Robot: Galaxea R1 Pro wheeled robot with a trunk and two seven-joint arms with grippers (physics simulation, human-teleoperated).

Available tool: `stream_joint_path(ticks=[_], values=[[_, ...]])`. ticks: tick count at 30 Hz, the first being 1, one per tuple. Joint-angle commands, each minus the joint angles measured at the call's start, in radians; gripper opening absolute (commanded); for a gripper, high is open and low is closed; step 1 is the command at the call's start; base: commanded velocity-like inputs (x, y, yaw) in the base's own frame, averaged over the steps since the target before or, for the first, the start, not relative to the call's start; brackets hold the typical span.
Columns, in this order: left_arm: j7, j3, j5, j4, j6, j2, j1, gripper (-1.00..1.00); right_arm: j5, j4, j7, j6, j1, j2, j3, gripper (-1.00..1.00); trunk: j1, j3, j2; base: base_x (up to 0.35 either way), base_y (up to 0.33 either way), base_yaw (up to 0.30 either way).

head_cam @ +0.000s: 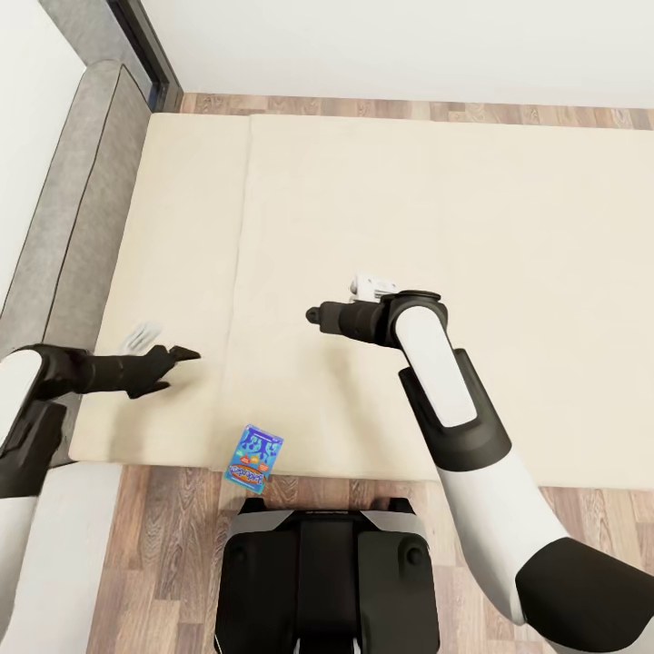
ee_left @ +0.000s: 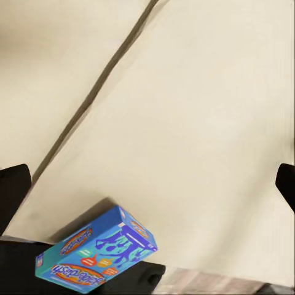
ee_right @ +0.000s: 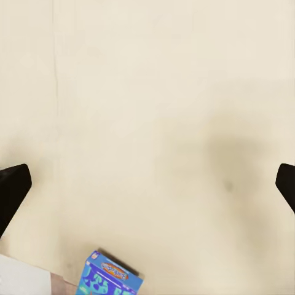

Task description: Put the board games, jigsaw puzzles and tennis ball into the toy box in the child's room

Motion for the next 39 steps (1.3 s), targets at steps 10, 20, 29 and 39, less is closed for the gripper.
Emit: stream_joint_path(ticks=[10, 20, 29, 39], values=[[0.01, -0.072, 0.257, -0.002, 0.003, 0.127, 0.002, 1.0, -0.081, -0.008, -0.01, 0.003, 0.002, 0.0, -0.024, 1.0, 0.001, -0.001, -0.002, 0.0, 0.0, 0.0], [0.01, -0.076, 0.306, -0.008, 0.003, 0.139, 0.002, 1.0, -0.137, -0.008, -0.01, 0.003, 0.001, 0.0, -0.061, 1.0, 0.001, -0.001, -0.002, 0.0, 0.0, 0.0], [0.01, -0.075, 0.351, -0.01, 0.003, 0.14, 0.003, 1.0, -0.14, -0.006, -0.01, 0.003, 0.001, 0.0, -0.062, 1.0, 0.001, 0.002, -0.002, -0.064, 0.005, -0.09], [0.01, -0.079, 0.355, -0.01, 0.003, 0.14, 0.002, 1.0, -0.141, -0.004, -0.008, 0.002, 0.002, 0.0, -0.062, 1.0, 0.001, 0.002, -0.002, -0.045, 0.008, -0.015]])
